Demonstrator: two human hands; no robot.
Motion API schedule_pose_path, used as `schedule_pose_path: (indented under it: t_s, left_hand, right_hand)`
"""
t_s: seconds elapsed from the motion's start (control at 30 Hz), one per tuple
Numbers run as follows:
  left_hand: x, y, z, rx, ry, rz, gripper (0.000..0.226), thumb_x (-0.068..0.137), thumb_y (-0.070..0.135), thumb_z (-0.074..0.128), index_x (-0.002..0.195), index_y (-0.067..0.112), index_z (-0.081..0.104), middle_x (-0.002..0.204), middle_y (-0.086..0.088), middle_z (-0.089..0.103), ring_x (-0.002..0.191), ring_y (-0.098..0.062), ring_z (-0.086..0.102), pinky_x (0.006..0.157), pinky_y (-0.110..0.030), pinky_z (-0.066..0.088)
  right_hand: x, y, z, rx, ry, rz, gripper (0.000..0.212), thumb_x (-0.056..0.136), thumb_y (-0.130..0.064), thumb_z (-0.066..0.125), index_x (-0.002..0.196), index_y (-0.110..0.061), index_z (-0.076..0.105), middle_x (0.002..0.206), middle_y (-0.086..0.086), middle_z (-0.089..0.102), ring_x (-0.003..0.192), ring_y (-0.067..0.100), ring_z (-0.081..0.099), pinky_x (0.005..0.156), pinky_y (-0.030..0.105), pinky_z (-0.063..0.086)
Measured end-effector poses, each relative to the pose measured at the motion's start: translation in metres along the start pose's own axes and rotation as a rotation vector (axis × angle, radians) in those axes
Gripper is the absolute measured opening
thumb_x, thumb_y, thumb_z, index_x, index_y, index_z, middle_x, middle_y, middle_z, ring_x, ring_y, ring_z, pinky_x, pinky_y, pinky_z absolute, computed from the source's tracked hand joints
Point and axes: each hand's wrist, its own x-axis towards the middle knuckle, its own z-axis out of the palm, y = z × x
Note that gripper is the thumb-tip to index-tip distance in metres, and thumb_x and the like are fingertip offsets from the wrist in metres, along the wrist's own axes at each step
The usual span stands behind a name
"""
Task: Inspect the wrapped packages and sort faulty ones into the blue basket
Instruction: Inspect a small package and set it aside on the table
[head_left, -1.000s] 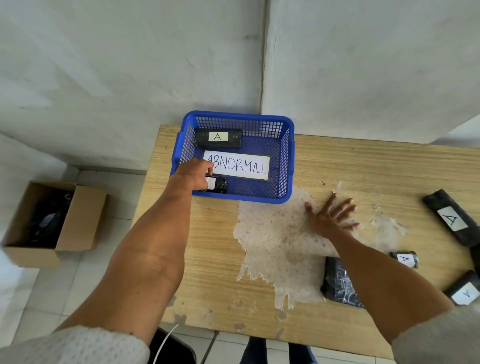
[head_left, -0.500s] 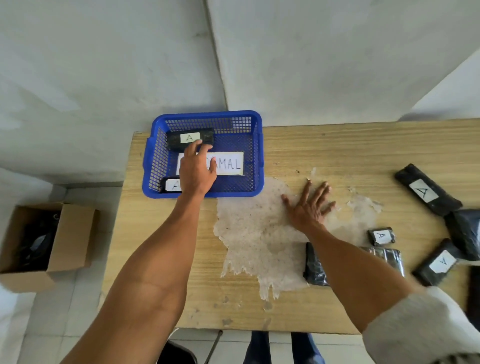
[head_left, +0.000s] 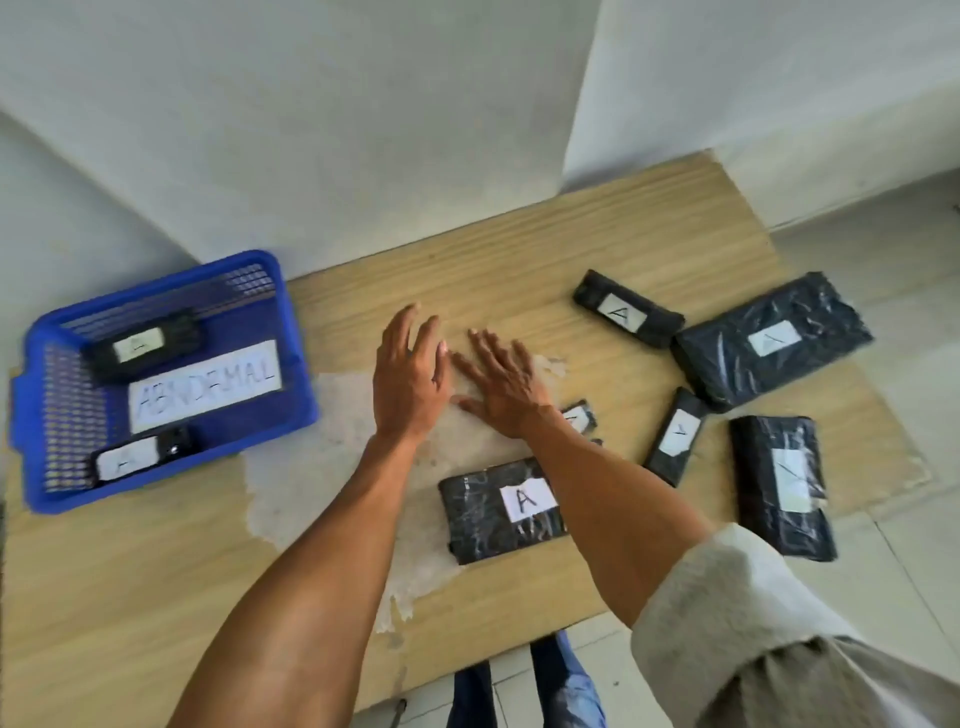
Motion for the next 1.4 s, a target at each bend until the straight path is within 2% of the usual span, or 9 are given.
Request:
schedule_pose_path:
  t_s: [0.1, 0.2, 0.4, 0.6, 0.83, 1.0, 1.13, 1.23, 1.4]
  left_hand:
    - [-0.016, 0.039, 0.028, -0.028, -0.159, -0.076, 0.038, 0.097, 0.018, 0.057, 0.133, 0.007, 0.059, 0.141, -0.017, 0.053, 0.13, -0.032, 0.049, 0.107, -0.041, 0.045]
    - [-0.027, 0.078, 0.048, -0.081, -0.279, -0.125, 0.04, 0.097, 0.017, 0.058, 0.135, 0.006, 0.057, 0.14, -0.018, 0.054, 0.132, -0.033, 0.049, 0.106, -0.045, 0.047]
    - [-0.036, 0.16, 0.078, -0.114, -0.466, -0.008, 0.038, 0.102, 0.026, 0.052, 0.136, 0.009, 0.057, 0.141, -0.017, 0.054, 0.13, -0.031, 0.05, 0.101, -0.043, 0.048]
    - [-0.058, 0.187, 0.08, 0.052, -0.489, 0.135, 0.036, 0.099, 0.03, 0.054, 0.129, 0.012, 0.061, 0.13, -0.015, 0.059, 0.117, -0.029, 0.058, 0.099, -0.043, 0.049]
    - [-0.103, 0.166, 0.062, 0.125, -0.446, -0.028, 0.051, 0.104, 0.042, 0.027, 0.132, 0.015, 0.06, 0.136, -0.013, 0.056, 0.125, -0.031, 0.054, 0.107, -0.049, 0.041]
    - [-0.133, 0.152, 0.052, 0.19, -0.577, -0.039, 0.058, 0.104, 0.051, 0.014, 0.157, 0.029, 0.024, 0.165, -0.011, 0.015, 0.153, -0.029, 0.012, 0.121, -0.052, 0.003]
    - [-0.127, 0.155, 0.038, 0.138, -0.635, -0.047, 0.062, 0.102, 0.056, 0.006, 0.159, 0.033, 0.008, 0.166, -0.007, -0.007, 0.153, -0.025, -0.01, 0.121, -0.049, -0.008]
    - [-0.105, 0.159, 0.02, -0.051, -0.61, -0.178, 0.059, 0.104, 0.055, 0.016, 0.158, 0.032, 0.014, 0.166, -0.005, 0.002, 0.154, -0.023, 0.001, 0.124, -0.05, 0.005]
    - [-0.041, 0.158, -0.032, -0.607, -0.461, -0.619, 0.066, 0.096, 0.04, 0.063, 0.153, 0.021, 0.037, 0.148, -0.01, 0.049, 0.133, -0.026, 0.051, 0.109, -0.04, 0.044]
  right_hand:
    - [-0.004, 0.025, -0.021, 0.107, 0.002, -0.025, 0.05, 0.104, -0.039, 0.044, 0.151, -0.024, 0.045, 0.167, 0.012, 0.02, 0.154, 0.027, 0.018, 0.124, 0.046, 0.019]
    - [-0.033, 0.056, -0.042, 0.242, 0.273, 0.07, 0.034, 0.097, -0.012, 0.057, 0.13, -0.009, 0.066, 0.142, 0.02, 0.057, 0.132, 0.038, 0.051, 0.106, 0.051, 0.046]
    - [-0.14, 0.11, -0.046, 0.158, 0.668, 0.519, 0.029, 0.091, -0.014, 0.064, 0.119, -0.006, 0.068, 0.11, 0.016, 0.066, 0.1, 0.034, 0.059, 0.08, 0.044, 0.055]
    - [-0.201, 0.107, -0.014, 0.144, 0.469, 0.726, 0.067, 0.081, -0.053, 0.075, 0.127, -0.007, 0.058, 0.111, 0.015, 0.056, 0.097, 0.031, 0.054, 0.07, 0.04, 0.055]
    - [-0.219, 0.098, -0.009, 0.346, 0.373, 0.753, 0.074, 0.085, -0.038, 0.075, 0.146, -0.013, 0.042, 0.139, 0.016, 0.044, 0.123, 0.031, 0.049, 0.084, 0.042, 0.058]
    - [-0.226, 0.1, -0.02, 0.354, 0.328, 0.678, 0.065, 0.091, -0.027, 0.069, 0.148, -0.016, 0.041, 0.138, 0.012, 0.054, 0.121, 0.027, 0.051, 0.089, 0.039, 0.054]
    - [-0.226, 0.095, -0.038, 0.392, 0.338, 0.62, 0.065, 0.09, -0.017, 0.07, 0.149, -0.017, 0.042, 0.138, 0.009, 0.06, 0.124, 0.027, 0.053, 0.097, 0.04, 0.05]
    - [-0.218, 0.08, -0.065, 0.453, 0.325, 0.563, 0.068, 0.085, -0.016, 0.077, 0.145, -0.024, 0.047, 0.124, 0.01, 0.067, 0.113, 0.028, 0.061, 0.09, 0.038, 0.052]
    - [-0.183, 0.037, -0.124, 0.437, 0.231, 0.316, 0.064, 0.077, -0.008, 0.079, 0.135, -0.026, 0.06, 0.115, 0.01, 0.07, 0.101, 0.028, 0.067, 0.079, 0.022, 0.048]
